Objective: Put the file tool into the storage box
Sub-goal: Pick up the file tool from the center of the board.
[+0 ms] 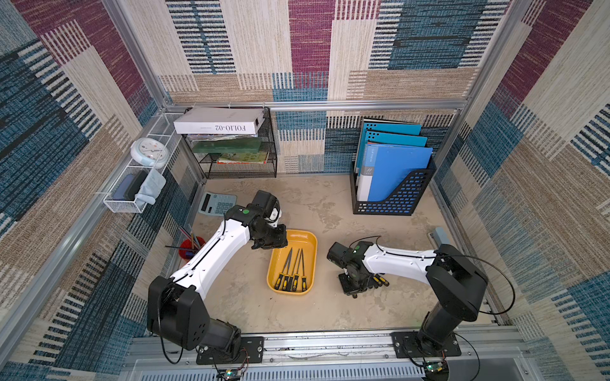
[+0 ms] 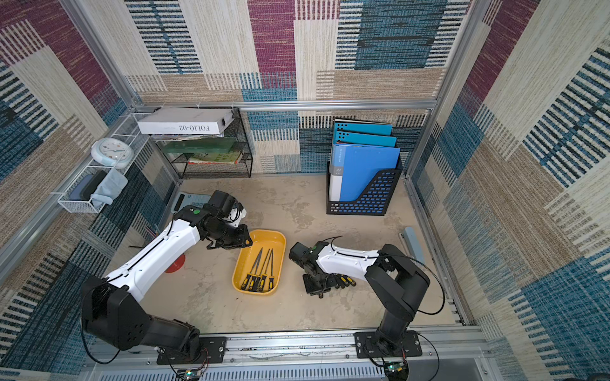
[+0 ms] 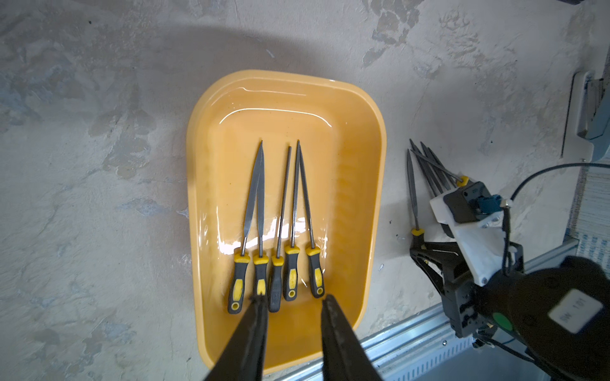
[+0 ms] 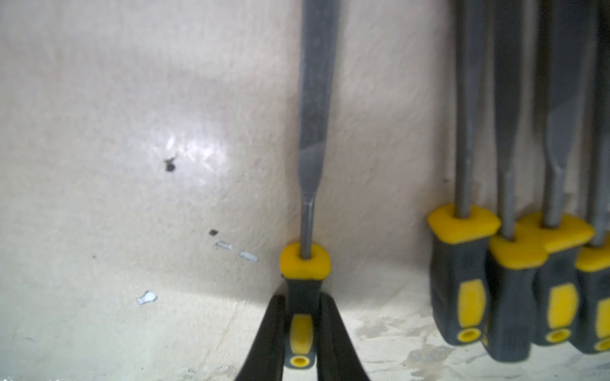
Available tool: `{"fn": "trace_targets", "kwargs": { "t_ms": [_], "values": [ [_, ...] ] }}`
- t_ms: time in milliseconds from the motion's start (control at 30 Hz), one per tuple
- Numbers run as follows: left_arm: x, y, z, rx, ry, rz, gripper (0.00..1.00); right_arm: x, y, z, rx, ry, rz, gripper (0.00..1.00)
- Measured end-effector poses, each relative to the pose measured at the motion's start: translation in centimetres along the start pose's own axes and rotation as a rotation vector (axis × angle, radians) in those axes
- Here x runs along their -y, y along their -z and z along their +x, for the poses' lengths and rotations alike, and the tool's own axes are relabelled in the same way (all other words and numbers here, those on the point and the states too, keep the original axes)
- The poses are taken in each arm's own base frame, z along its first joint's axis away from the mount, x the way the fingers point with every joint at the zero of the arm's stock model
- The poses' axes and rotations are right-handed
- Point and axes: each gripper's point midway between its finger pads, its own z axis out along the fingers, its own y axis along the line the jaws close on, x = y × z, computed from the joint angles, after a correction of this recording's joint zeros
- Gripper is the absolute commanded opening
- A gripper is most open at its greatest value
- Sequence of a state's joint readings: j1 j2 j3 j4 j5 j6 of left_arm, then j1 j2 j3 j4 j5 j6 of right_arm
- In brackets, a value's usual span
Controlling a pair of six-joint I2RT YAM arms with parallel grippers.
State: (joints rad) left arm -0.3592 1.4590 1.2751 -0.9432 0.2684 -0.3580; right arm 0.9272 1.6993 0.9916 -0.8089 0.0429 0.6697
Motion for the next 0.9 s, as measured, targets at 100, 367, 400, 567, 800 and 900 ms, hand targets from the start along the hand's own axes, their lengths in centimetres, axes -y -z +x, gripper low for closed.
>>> {"fn": "trace_targets", "kwargs": {
  "t_ms": [100,367,400,567,800,900],
  "values": [
    [0.4,0.4,0.1,0.005,-0.002,0.023,0.38,-0.8,0.9,0.1,0.026,0.023,-0.022,0.12],
    [3.0,-0.2,1.7,-0.029,0.115,0.208,0.52,-3.8,6.8,0.0,0.159,0.015,-0.220,0.11],
    [3.5,-0.4,1.8,-0.035,0.133,0.234,0.53,-4.2,7.5,-0.1,0.173,0.010,-0.245,0.11],
    [6.3,-0.9,2.3,-0.062,0.187,0.342,0.57,-6.7,9.8,-0.6,0.211,0.020,-0.352,0.11],
    [8.7,-2.3,2.6,-0.097,0.191,0.386,0.58,-9.2,10.1,-0.9,0.200,0.048,-0.404,0.12],
    [8.7,-3.3,2.9,-0.120,0.209,0.368,0.58,-10.2,10.5,-1.0,0.204,0.059,-0.435,0.12]
  ]
}}
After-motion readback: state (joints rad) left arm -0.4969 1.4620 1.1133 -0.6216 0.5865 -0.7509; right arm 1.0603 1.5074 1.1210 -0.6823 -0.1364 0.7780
